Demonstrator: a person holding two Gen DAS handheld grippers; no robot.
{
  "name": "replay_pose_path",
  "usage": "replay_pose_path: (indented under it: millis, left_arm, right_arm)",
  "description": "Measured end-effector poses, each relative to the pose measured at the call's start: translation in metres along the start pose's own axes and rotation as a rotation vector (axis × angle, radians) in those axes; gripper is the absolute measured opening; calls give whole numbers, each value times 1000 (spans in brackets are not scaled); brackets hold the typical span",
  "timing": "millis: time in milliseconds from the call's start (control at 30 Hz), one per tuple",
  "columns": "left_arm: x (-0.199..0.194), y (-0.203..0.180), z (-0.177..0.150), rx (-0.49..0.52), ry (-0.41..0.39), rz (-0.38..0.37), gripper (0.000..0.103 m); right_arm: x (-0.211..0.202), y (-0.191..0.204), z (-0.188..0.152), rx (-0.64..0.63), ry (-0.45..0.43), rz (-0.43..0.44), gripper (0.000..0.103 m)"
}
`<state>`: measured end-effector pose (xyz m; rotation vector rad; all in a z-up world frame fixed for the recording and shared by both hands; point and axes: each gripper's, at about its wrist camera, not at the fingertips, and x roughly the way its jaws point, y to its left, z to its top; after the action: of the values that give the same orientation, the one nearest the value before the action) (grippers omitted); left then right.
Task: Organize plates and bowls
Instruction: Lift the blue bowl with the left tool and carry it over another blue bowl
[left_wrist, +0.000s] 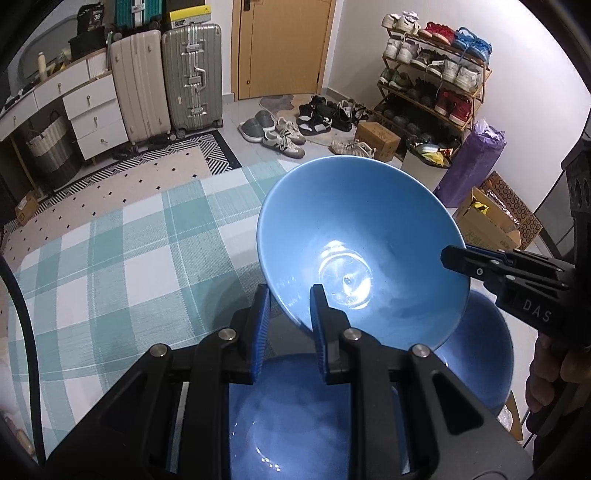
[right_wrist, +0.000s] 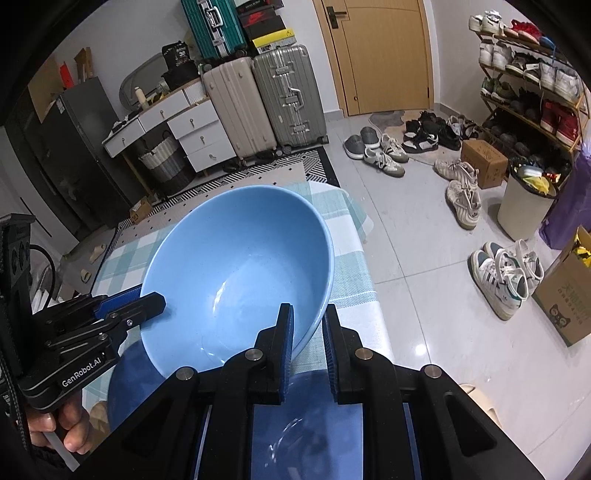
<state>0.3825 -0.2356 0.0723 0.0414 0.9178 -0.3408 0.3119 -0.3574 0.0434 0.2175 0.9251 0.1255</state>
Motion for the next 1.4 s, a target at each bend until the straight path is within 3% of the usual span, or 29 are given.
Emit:
replay_pose_path:
  millis: [767, 1167, 1400]
  left_arm:
    - [-147, -24, -43, 10, -131, 58, 19]
    - [-199, -22, -80, -14, -158, 74, 19]
    - [-210, -14, -96, -29, -158, 84, 19]
  right_arm:
    - [-85, 57, -24, -69, -88, 47, 16]
    - [-103, 89, -45, -112, -93, 83, 17]
    - [-101, 101, -57, -127, -80, 98, 17]
